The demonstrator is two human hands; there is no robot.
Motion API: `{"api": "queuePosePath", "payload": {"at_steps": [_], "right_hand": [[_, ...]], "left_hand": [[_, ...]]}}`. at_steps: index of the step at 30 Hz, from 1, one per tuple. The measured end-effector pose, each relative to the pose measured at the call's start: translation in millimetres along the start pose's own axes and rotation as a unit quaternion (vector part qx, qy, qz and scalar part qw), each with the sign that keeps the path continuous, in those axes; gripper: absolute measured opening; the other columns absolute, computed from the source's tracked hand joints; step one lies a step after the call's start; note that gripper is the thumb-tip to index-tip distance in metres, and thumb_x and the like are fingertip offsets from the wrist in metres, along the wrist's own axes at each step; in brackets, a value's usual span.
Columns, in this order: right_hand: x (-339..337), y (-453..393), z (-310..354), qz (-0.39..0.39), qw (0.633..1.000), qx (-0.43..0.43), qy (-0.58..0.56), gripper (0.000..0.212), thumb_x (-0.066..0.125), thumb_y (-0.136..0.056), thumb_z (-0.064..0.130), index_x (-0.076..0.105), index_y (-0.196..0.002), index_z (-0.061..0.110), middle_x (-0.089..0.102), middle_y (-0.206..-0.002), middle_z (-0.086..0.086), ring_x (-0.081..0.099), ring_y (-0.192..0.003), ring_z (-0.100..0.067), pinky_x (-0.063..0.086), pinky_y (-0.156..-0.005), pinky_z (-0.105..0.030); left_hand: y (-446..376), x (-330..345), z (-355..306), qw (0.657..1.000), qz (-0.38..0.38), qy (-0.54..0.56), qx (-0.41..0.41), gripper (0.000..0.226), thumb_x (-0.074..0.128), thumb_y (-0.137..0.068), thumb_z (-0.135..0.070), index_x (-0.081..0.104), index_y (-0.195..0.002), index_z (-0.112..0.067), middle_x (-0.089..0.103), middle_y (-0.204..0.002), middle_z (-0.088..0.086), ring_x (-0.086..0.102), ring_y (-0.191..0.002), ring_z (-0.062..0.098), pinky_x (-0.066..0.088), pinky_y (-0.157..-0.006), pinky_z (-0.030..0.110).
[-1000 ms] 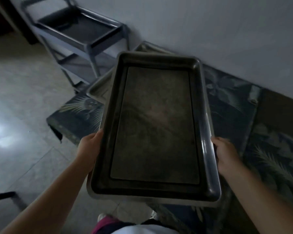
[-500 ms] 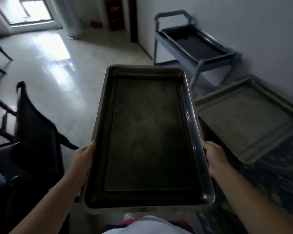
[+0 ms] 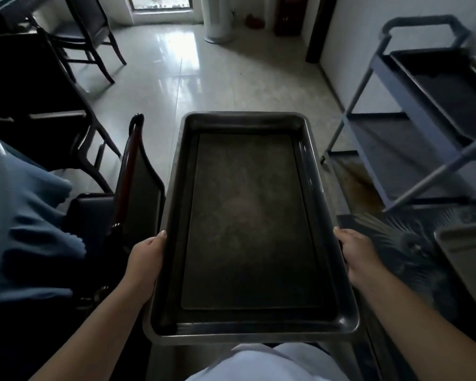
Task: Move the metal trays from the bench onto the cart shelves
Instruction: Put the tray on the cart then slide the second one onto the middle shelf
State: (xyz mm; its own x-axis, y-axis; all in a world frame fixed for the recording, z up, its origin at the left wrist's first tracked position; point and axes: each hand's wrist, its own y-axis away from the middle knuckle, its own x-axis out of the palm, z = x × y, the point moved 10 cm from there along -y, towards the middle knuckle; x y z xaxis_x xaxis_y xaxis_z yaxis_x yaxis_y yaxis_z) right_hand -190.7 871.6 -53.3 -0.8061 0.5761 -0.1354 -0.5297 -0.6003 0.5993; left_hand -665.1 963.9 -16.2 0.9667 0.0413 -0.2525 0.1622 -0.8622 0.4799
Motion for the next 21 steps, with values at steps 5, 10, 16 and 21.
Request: {"api": "queuePosePath", "payload": {"at_steps": [5,10,16,21], "right_hand": [[42.5,-84.8,48.2,0.013,1.000,-0.014,-0.011,0.019,0.061,-0.096,0.024,0.070,-0.089,0.009,0.072,-0.092,-0.019,0.070,-0.084,-0.034,0.058,-0.068,-0.042],[62.7,-149.4,99.2,0.013,1.000,-0.009,-0.004,0.020,0.062,-0.095,0.026,0.071,-0.087,0.009,0.073,-0.092,-0.019,0.071,-0.090,-0.038,0.057,-0.084,-0.055],[70.7,-208.1,142.8,-0.019,1.000,0.007,-0.010,0.017,0.066,-0.091,0.029,0.072,-0.090,0.013,0.074,-0.094,-0.016,0.070,-0.093,-0.037,0.057,-0.085,-0.055],[79.6,-253.7,162.1,-0.079,0.996,0.003,-0.033,0.019,0.065,-0.091,0.029,0.068,-0.087,0.011,0.071,-0.096,-0.019,0.067,-0.094,-0.035,0.054,-0.089,-0.058]], "left_hand": [[-76.1,25.0,-36.3,0.999,-0.032,-0.002,-0.002,0.045,0.057,-0.098,-0.038,0.073,-0.087,0.003,0.070,-0.089,0.031,0.070,-0.081,0.039,0.055,-0.083,0.060],[-141.7,52.3,-80.1,0.998,-0.060,-0.036,0.009,0.048,0.057,-0.097,-0.039,0.072,-0.072,0.000,0.070,-0.075,0.026,0.064,-0.066,0.028,0.054,-0.067,0.047],[-222.6,98.5,-128.6,0.996,-0.026,-0.081,0.020,0.052,0.054,-0.100,-0.039,0.071,-0.053,-0.025,0.063,-0.049,-0.006,0.059,-0.049,0.007,0.044,-0.055,0.029],[-314.6,145.7,-174.9,0.990,0.013,-0.133,0.051,0.048,0.052,-0.100,-0.042,0.071,-0.064,-0.017,0.070,-0.069,0.003,0.063,-0.068,0.020,0.046,-0.064,0.033]]}}
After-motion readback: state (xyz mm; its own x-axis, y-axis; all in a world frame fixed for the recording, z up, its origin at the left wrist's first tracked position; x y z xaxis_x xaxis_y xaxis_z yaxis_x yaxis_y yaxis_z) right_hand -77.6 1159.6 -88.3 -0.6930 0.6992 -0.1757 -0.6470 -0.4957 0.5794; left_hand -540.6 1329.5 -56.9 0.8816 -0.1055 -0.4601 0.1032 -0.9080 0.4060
